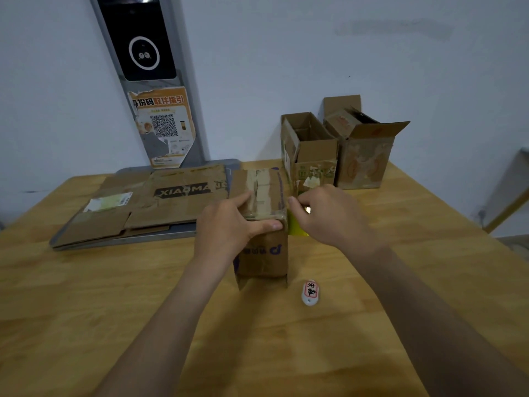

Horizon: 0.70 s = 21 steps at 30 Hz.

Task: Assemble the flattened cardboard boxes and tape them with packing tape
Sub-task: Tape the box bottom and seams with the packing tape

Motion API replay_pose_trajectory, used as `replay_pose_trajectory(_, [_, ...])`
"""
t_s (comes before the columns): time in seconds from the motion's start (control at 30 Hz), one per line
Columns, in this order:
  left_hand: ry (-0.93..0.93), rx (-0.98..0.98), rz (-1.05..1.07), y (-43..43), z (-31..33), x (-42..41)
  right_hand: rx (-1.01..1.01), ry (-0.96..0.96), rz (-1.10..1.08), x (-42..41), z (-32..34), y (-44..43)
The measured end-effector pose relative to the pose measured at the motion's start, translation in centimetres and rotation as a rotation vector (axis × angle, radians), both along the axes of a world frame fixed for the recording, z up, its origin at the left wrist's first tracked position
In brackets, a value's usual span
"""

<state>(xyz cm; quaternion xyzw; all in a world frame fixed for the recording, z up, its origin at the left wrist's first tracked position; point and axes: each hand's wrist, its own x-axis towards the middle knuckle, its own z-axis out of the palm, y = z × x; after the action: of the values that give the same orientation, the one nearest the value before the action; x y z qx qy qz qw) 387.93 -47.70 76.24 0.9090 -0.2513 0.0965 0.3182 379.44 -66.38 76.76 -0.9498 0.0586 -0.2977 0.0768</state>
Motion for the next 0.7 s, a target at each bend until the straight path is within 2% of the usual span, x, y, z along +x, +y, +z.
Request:
replay_pose_trajectory(0.1, [0.066,-0.069,-0.051,0.6,-0.4,0.8,0.013,0.002,0.020,0.0,-0.2,-0.5])
replay_pose_trajectory(0.23, [0.249,-0.229,-0.177,2.3,-0.7,2.3,0.058,0.011,0.028,0.0,-0.5,-1.0])
replay_pose_trajectory(0.47, [0.330,-0.211,-0.302,4.7,-1.4,4.2,0.131,0.022,0.083,0.3,-0.7,-1.1])
replay_pose_trajectory(0.53, [0.319,-0.209,-0.319,5.0,-1.9,4.4,0.141,0.013,0.088,0.4,-0.7,-0.9])
replay_pose_trajectory(0.7, [0.109,-0.048,-0.216,4.4,-3.0,3.5,0.088,0.026,0.054,0.7,-0.7,-0.5])
